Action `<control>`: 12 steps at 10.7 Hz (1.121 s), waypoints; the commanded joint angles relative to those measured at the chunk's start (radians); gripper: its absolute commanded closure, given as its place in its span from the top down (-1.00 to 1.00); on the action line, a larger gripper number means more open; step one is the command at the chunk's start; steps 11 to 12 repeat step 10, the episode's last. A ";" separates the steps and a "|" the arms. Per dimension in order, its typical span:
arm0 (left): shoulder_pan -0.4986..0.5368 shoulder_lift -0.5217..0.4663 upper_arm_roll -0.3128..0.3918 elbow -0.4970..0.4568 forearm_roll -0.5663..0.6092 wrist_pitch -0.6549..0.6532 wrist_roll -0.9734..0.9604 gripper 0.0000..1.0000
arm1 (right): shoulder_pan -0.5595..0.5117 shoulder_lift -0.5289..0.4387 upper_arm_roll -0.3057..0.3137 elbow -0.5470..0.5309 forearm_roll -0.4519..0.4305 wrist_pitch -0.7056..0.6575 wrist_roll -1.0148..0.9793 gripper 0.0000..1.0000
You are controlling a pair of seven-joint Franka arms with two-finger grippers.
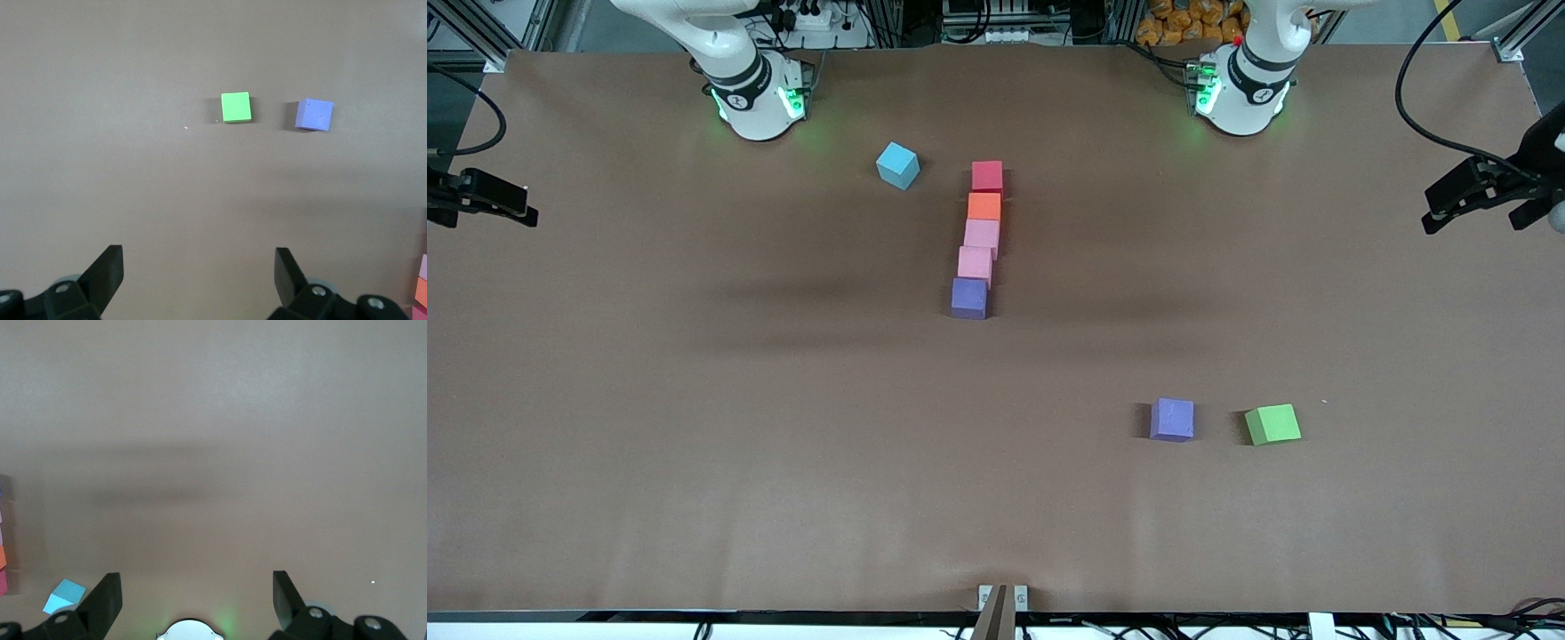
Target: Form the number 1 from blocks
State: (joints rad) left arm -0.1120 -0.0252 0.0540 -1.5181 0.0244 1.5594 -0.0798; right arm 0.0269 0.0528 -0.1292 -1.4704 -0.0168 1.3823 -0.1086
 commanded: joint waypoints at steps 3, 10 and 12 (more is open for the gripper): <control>-0.015 -0.012 -0.002 0.013 -0.030 -0.035 0.017 1.00 | -0.013 -0.014 0.010 -0.001 -0.003 -0.008 -0.013 1.00; -0.020 -0.013 0.000 0.013 -0.055 -0.085 0.018 1.00 | -0.019 -0.011 0.010 -0.001 -0.003 -0.011 -0.014 1.00; -0.020 -0.013 0.000 0.013 -0.055 -0.085 0.018 1.00 | -0.019 -0.011 0.010 -0.001 -0.003 -0.011 -0.014 1.00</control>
